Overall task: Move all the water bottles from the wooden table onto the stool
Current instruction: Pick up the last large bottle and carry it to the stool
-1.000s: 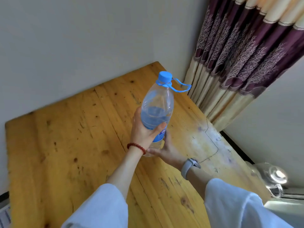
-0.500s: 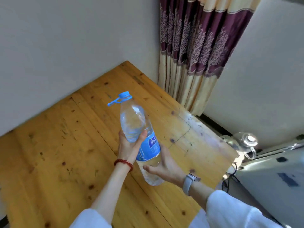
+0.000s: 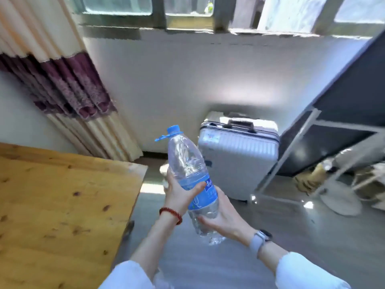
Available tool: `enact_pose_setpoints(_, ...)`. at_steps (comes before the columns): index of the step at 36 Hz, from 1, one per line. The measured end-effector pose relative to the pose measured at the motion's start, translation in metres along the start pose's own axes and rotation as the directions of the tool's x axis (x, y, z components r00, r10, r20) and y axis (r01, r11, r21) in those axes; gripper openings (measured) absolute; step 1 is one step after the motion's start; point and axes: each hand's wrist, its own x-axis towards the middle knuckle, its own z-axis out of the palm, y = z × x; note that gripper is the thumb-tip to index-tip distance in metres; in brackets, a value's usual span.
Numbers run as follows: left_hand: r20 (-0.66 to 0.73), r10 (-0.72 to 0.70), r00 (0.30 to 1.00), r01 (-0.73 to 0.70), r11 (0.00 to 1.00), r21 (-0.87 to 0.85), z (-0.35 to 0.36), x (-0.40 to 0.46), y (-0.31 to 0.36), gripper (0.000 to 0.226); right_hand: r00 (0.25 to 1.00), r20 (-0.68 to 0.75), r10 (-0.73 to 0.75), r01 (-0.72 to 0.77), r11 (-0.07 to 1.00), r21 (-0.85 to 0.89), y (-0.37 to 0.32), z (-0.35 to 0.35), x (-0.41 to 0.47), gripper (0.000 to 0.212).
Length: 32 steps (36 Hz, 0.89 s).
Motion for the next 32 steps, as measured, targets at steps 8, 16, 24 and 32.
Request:
enact_pose_setpoints(8, 0.364, 0.069, 0.929, -0.096, 0.994, 0.057, 0.231, -0.050, 0.044, 0.106, 0.893, -0.404, 0.199, -0.205, 0.978, 0.030, 0.098, -0.158, -0.140, 0.091)
enact_pose_setpoints(16, 0.715, 0.093, 0.693, -0.193, 0.979, 0.059, 0.445, -0.113, 0.072, 0.096, 0.584, -0.667, 0.463, -0.358, 0.884, 0.301, 0.178, -0.274, -0.260, 0.094)
enact_pose_setpoints(24, 0.877, 0.087, 0.473, -0.283, 0.957, 0.057, 0.670, -0.184, 0.084, 0.085, 0.373, -0.795, 0.479, -0.263, 0.876, 0.404, 0.257, -0.417, -0.372, 0.069)
enact_pose_setpoints(32, 0.979, 0.009, 0.204, -0.287, 0.957, 0.051, 0.879, -0.286, 0.118, 0.090, 0.109, -0.809, 0.577, -0.293, 0.797, 0.529, 0.316, -0.549, -0.498, 0.063)
